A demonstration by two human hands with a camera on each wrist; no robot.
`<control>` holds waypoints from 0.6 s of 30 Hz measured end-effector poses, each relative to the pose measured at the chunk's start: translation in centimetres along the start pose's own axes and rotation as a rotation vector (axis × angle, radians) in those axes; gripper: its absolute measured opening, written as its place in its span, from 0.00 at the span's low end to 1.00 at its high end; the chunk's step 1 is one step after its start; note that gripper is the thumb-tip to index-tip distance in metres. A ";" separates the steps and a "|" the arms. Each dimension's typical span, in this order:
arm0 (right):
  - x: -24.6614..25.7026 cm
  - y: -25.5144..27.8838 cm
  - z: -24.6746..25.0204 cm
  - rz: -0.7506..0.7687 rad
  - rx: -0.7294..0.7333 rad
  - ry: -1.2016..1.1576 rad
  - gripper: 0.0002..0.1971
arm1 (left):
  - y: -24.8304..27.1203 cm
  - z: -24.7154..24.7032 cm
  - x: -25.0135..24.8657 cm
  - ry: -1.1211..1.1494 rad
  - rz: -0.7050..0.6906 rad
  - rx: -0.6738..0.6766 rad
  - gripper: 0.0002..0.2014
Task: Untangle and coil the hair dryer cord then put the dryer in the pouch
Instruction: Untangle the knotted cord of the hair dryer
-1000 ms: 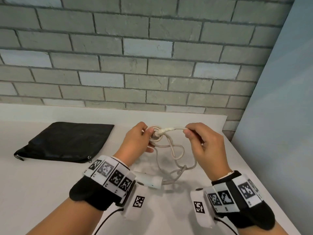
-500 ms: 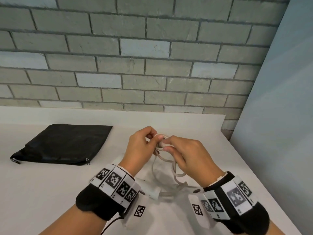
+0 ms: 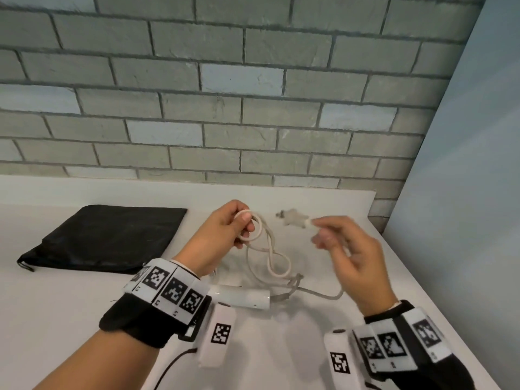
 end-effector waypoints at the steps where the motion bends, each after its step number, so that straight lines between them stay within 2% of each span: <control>1: -0.7 -0.2 0.8 -0.055 -0.054 0.015 0.08 | 0.2 0.3 -0.4 0.006 -0.063 0.047 0.09; 2: -1.6 -0.4 1.4 -0.091 -0.072 0.080 0.08 | 0.5 0.4 -0.9 -0.001 -0.115 0.097 0.09; 4: -3.4 -0.6 1.9 -0.143 -0.010 0.231 0.10 | 0.9 0.5 -1.7 -0.059 -0.199 0.150 0.11; 8: -5.6 -0.1 0.7 -0.309 0.379 0.451 0.24 | 1.4 -0.2 -2.8 -0.167 -0.338 0.166 0.18; 9: -5.4 -0.1 0.4 -0.330 0.428 0.470 0.26 | 1.5 -0.5 -2.9 -0.208 -0.356 0.176 0.20; 12: -2.4 -1.1 -1.0 -0.134 0.379 0.288 0.27 | 1.7 -1.2 -3.2 -0.264 -0.395 0.198 0.26; 14: -0.6 -1.6 -2.2 -0.031 0.398 0.199 0.26 | 2.0 -1.7 -3.6 -0.247 -0.411 0.227 0.25; 16: 0.1 -2.1 -2.9 -0.036 0.417 0.192 0.23 | 2.1 -2.0 -3.8 -0.203 -0.407 0.224 0.19; 18: 0.3 -2.5 -2.7 -0.106 0.401 0.156 0.14 | 1.5 -1.5 -3.7 -0.140 -0.347 0.129 0.16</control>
Point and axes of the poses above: each hand's wrist, its own y-axis away from the middle knuckle, its own z-axis out of the back of the hand, x = y × z, the point moved 3 cm from there along -y, towards the middle knuckle, and after that the axes turned 6 degrees about -x, right-handed, at the moved point
